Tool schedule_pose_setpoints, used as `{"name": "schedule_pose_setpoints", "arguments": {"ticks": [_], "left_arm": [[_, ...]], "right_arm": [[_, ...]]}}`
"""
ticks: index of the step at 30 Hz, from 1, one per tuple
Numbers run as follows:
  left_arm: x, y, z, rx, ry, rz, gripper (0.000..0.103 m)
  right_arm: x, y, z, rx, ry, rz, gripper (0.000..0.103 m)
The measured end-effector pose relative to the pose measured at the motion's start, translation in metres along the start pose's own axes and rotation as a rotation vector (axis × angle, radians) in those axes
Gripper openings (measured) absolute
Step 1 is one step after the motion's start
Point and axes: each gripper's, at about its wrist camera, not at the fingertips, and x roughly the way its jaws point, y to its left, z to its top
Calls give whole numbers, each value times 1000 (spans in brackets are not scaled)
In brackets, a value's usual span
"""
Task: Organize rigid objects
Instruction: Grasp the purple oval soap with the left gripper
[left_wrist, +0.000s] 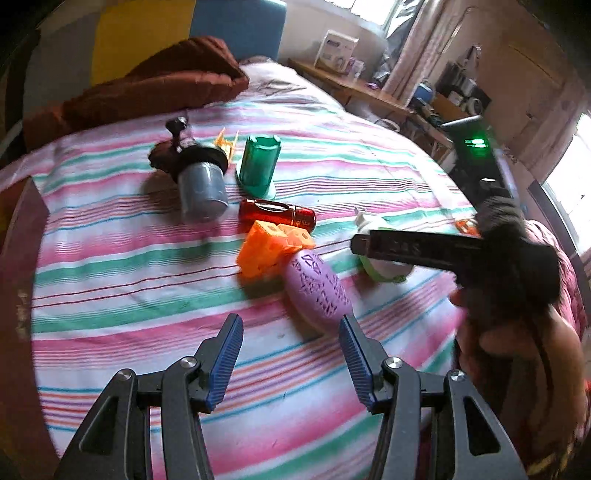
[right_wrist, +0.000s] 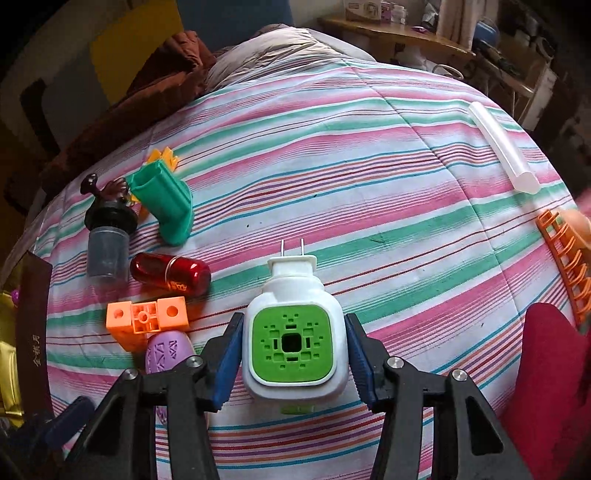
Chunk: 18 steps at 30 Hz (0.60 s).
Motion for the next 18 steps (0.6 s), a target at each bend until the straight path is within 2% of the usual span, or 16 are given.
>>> {"name": "schedule_pose_setpoints", "arguments": {"ticks": [4, 7, 10, 13, 18], "left_arm": [[21, -7, 7, -26, 34, 10, 55], [31, -13, 13, -11, 26, 28, 55], [38, -16, 16, -12, 14, 0, 55], [47, -17, 13, 7, 16, 5, 55], [43, -13, 2, 77, -53, -20, 47]], "right_arm": [[0, -3, 2, 30, 2, 19, 53], [1, -4, 3, 40, 2, 27, 53], [1, -4, 3, 43, 1, 29, 53], [0, -5, 3, 47, 0, 34, 53], [2, -4, 4, 43, 1, 35, 53]]}}
